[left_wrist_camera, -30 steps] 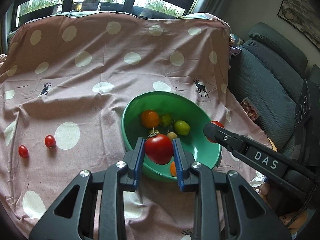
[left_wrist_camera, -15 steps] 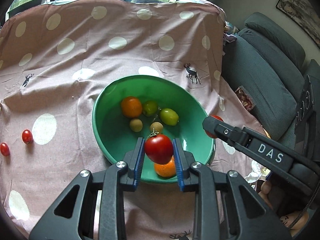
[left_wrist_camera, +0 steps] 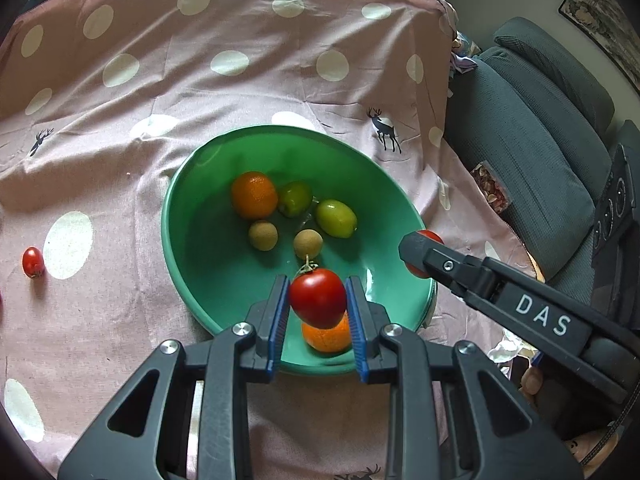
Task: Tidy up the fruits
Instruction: 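Carry both cherry tomatoes in both grippers over the green bowl, then open both grippers to release the tomatoes into the bowl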
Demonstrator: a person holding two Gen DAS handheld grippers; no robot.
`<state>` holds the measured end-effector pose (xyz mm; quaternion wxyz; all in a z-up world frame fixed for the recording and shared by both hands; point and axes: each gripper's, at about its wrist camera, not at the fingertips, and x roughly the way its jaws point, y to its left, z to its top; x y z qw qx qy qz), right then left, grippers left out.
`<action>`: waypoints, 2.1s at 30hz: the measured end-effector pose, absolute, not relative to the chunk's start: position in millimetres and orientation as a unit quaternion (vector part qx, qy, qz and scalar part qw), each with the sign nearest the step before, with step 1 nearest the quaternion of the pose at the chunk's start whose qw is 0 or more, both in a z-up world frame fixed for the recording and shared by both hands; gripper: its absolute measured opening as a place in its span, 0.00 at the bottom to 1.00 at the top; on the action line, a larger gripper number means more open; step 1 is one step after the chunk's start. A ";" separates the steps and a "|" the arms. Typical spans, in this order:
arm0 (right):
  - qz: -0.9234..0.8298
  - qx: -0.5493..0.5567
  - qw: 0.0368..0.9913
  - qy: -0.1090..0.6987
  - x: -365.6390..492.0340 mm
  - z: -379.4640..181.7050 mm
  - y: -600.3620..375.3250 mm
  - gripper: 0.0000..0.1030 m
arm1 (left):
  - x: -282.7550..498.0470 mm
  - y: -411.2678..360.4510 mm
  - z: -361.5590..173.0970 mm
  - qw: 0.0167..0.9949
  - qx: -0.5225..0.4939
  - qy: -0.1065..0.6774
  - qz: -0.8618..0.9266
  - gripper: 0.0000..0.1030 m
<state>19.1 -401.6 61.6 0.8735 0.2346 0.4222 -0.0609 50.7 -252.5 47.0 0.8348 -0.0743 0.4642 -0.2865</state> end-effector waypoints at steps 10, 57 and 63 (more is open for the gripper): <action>-0.063 0.227 0.868 0.438 23.0 55.5 -399.8 0.29 | 54.2 -257.8 39.2 0.831 -0.069 0.473 -0.285 0.27; -0.063 0.232 0.859 0.451 26.6 50.5 -394.9 0.43 | 41.8 -208.4 62.2 0.867 -0.093 0.420 -0.250 0.59; -0.059 0.225 0.867 0.440 27.2 56.8 -384.7 0.45 | 39.2 -147.0 74.4 0.888 -0.106 0.404 -0.190 0.64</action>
